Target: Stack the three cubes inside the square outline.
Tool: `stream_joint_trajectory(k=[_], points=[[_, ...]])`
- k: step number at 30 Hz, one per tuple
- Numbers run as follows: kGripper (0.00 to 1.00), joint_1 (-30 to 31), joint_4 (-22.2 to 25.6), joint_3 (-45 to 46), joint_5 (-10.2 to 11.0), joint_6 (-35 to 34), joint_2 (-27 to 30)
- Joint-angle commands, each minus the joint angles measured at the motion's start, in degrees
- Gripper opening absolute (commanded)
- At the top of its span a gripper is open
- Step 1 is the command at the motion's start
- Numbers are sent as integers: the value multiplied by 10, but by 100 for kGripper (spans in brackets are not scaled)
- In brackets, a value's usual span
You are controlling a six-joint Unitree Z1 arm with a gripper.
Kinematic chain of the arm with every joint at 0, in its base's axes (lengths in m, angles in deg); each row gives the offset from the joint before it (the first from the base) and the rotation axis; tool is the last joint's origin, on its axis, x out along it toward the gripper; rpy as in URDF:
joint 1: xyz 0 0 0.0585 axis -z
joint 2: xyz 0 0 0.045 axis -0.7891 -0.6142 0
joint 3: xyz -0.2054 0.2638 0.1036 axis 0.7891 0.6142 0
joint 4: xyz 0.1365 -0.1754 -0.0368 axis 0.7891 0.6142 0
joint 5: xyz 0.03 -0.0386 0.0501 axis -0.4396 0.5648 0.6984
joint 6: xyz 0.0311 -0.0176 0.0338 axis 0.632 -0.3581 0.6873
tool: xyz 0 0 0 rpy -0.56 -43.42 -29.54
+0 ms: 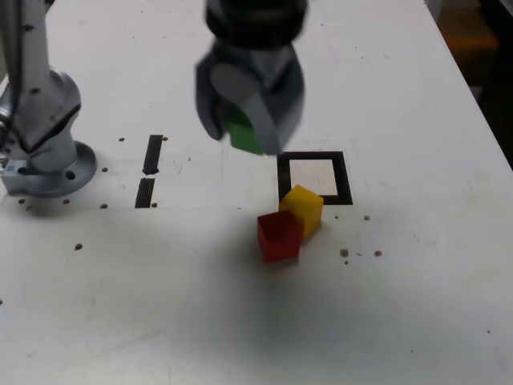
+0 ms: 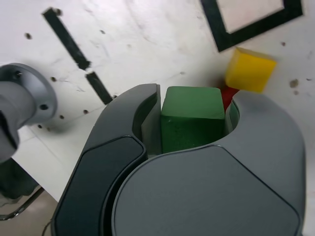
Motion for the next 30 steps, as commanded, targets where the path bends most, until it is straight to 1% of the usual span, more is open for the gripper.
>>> stream_joint_trajectory(k=[1,3,5,7,8,11,15,18,19,23,26,27,28,30], points=[[27,-10,-5,30,8,-6,19],[27,-27,-20,73,15,-12,46],[27,-57,-49,135,20,-11,81],[27,-88,-86,187,17,3,98],[27,-94,-97,198,14,8,98],[27,-103,-130,218,0,20,86],[27,-98,-175,239,-26,23,59],[27,-86,-225,263,-47,24,33],[26,-81,-254,277,-55,24,20],[26,-78,-287,302,-59,26,9],[27,-78,-291,305,-59,26,10],[29,-78,-291,305,-59,26,10],[34,-78,-291,306,-60,26,10],[50,-78,-289,307,-62,27,10]])
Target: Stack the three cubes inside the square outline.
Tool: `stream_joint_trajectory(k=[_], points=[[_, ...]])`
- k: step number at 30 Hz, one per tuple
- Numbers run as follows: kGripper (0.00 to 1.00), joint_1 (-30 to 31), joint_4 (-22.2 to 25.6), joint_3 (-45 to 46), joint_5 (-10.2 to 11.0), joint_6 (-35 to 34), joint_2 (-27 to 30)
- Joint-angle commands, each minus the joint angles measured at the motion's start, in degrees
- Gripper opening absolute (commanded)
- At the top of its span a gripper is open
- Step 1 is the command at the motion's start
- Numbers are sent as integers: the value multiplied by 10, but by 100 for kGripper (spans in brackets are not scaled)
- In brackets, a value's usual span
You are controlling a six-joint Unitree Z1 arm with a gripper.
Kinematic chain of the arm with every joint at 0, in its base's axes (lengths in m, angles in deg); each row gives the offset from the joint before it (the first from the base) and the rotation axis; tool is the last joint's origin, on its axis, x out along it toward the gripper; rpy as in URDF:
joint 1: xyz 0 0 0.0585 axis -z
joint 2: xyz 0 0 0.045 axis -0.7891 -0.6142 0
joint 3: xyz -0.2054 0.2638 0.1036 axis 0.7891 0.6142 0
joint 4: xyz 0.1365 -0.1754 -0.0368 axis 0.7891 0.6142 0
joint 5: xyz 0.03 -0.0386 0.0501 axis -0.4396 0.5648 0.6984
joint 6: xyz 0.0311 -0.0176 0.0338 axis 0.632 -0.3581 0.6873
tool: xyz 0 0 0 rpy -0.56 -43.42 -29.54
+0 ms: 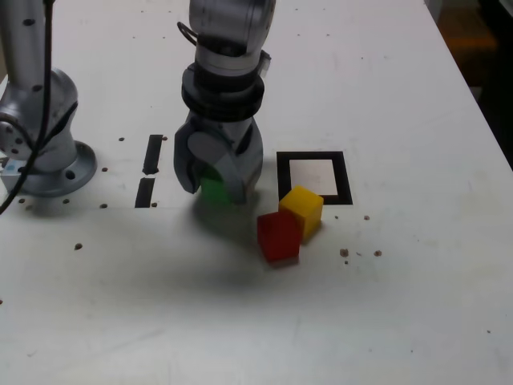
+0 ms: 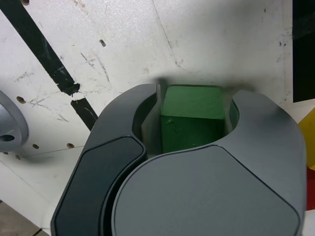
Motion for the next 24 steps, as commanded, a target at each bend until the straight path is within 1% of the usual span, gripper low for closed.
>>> stream_joint_trajectory(k=[1,2,3,4,5,9,11,13,14,15,16,17,20,24], points=[[60,0,3,1,-2,2,3],[76,0,6,1,-3,4,6],[87,0,9,0,-3,5,9],[95,1,10,-4,-4,6,14],[97,3,12,-9,-5,6,18],[100,23,37,-47,-6,-2,33],[100,39,60,-77,-2,-9,36],[100,61,95,-122,6,-20,32],[99,92,157,-198,16,-35,15],[99,112,202,-254,20,-44,-5],[99,124,231,-288,16,-49,-24],[99,131,246,-305,9,-51,-41],[99,136,249,-307,-6,-48,-67],[98,138,226,-306,-17,-41,-85]])
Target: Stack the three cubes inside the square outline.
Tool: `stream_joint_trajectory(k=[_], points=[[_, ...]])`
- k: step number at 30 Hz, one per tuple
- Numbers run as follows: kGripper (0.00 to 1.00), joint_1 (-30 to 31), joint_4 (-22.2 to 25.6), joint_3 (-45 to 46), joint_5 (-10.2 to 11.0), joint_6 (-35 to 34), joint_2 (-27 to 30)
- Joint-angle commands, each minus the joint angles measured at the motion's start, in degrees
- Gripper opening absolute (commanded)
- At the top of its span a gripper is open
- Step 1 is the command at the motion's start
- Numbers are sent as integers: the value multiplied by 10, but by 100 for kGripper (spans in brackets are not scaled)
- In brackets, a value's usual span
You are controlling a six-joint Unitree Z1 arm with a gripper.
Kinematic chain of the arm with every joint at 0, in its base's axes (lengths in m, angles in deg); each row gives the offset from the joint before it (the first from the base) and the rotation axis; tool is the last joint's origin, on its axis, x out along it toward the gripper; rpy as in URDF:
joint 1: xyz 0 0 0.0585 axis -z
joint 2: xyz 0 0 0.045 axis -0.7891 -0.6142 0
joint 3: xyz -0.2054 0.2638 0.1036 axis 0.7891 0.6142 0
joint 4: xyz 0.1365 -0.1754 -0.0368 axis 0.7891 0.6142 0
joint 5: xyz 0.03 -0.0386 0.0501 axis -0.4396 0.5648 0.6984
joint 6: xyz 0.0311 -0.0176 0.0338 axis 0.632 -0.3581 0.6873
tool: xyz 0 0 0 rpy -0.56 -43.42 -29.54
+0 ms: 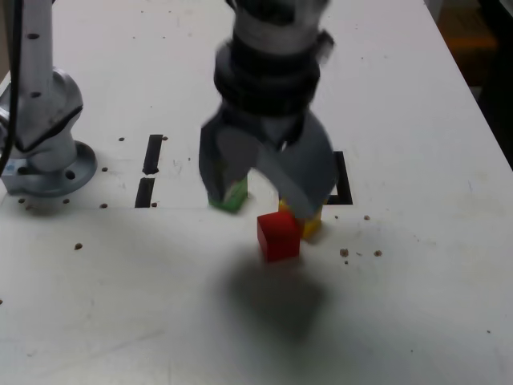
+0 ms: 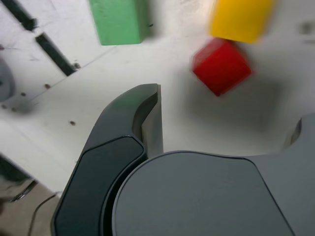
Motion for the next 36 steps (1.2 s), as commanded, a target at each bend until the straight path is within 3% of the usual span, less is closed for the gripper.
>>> stream_joint_trajectory(k=[1,11,14,25,27,36], points=[[98,1,-10,-2,-4,4,-7],[93,2,-75,61,-27,33,-35],[92,-1,-120,97,-37,45,-37],[85,-9,-168,125,-23,53,-46],[82,-10,-173,127,-21,54,-46],[44,-10,-214,131,-14,53,-39]])
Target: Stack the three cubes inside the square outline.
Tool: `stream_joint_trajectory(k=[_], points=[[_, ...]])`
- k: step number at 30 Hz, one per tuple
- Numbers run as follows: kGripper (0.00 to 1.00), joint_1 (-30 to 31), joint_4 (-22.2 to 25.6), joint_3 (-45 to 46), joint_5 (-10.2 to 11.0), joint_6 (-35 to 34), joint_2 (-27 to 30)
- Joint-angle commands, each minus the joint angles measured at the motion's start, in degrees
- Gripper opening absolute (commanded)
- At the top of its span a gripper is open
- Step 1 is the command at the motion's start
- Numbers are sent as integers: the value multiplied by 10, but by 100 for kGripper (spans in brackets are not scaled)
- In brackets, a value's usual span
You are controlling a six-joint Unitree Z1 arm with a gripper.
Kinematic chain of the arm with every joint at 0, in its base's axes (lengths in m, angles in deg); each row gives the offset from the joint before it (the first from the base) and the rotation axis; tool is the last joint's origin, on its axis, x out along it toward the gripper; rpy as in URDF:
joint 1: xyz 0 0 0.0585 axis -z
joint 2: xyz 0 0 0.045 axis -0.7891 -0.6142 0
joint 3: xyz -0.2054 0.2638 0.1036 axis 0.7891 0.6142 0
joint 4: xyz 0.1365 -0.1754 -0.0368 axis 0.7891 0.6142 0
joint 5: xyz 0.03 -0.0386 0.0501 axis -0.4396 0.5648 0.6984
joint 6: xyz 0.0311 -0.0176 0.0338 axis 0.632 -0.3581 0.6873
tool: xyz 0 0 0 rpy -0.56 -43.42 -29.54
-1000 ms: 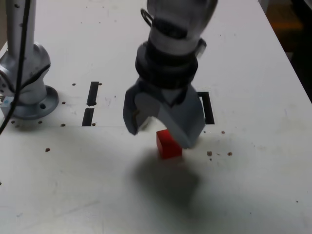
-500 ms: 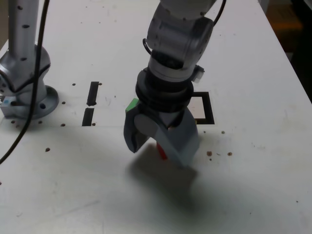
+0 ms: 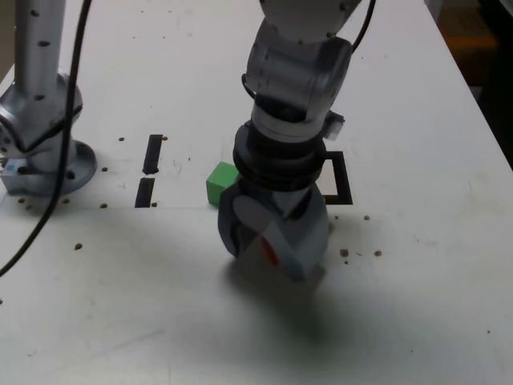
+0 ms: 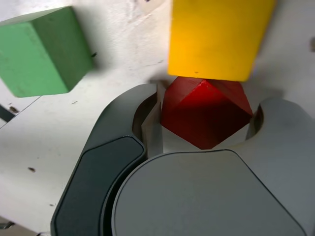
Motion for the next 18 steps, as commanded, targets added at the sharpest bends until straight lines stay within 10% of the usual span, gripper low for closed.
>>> stream_joint_trajectory(k=[1,8,18], points=[[40,-1,-5,1,-2,0,4],[30,-1,1,0,-19,-7,10],[30,11,151,-77,42,-70,113]])
